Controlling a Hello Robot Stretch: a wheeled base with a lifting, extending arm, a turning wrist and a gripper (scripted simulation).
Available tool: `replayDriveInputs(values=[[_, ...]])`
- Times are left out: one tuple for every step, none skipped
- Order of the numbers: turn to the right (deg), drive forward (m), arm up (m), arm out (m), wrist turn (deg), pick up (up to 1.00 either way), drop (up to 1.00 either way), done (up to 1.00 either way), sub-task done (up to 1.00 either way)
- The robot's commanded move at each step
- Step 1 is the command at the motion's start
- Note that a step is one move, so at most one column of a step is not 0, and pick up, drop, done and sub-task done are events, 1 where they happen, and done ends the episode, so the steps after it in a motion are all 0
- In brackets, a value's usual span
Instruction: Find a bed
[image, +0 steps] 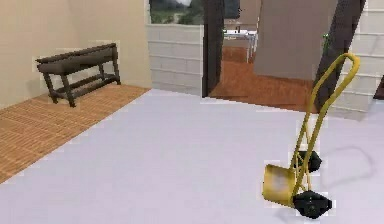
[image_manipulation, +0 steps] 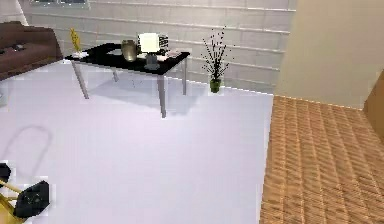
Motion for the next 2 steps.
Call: replayDriveInputs(values=[[0.0,1.00,0.00,0.00,0.0,0.00,0.00,0.00,0.00],[-12.0,0.00,0.00,0.00,0.0,0.00,0.00,0.00,0.00]])
